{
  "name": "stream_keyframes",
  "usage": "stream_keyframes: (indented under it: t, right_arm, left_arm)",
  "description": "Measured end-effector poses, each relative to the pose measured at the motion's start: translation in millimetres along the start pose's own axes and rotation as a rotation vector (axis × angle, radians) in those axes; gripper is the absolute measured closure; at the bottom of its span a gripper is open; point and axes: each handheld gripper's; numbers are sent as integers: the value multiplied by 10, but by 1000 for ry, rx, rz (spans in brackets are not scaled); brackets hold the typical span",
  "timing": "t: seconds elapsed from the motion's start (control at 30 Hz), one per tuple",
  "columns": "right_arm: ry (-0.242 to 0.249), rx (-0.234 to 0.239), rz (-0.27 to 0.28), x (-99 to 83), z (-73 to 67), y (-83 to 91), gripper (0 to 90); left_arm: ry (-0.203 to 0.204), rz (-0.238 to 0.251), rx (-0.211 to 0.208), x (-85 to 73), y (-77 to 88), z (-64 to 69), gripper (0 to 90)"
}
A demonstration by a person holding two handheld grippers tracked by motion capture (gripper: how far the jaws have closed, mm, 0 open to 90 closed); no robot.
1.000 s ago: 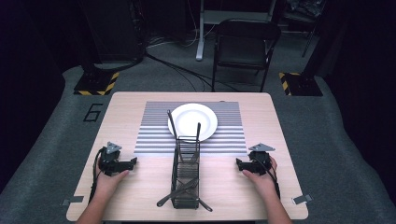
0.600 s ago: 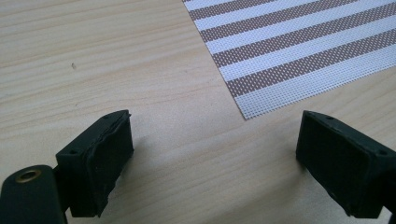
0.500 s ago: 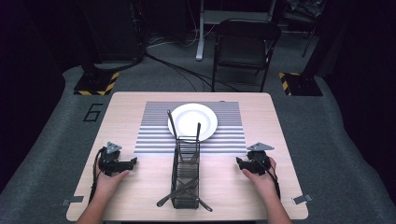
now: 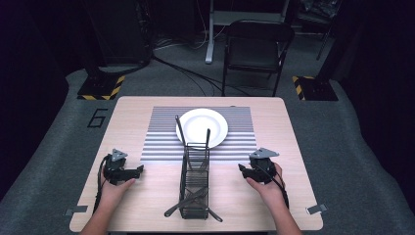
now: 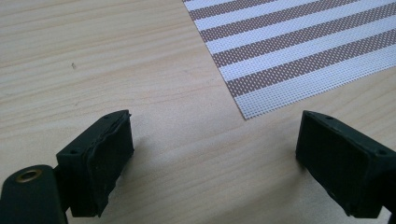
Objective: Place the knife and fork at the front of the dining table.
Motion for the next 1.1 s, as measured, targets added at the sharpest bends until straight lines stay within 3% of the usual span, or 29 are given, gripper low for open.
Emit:
stream_keyframes:
  t: [0.57,1.1]
  right_arm:
    - [-11,118,43,311,-187,192,459]
    - [26,189,63,663,-337,222,477]
  left_arm:
    - [1,15,7,-8,-9,13,108]
    - [-1,11,3,-8,-6,12,108]
Point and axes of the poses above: each handheld gripper's, and its own axes: y roughly backward along the jaws, x roughly out of its top, z roughly to its right, and after that the axes turned 9 degrees about -x, right-handed
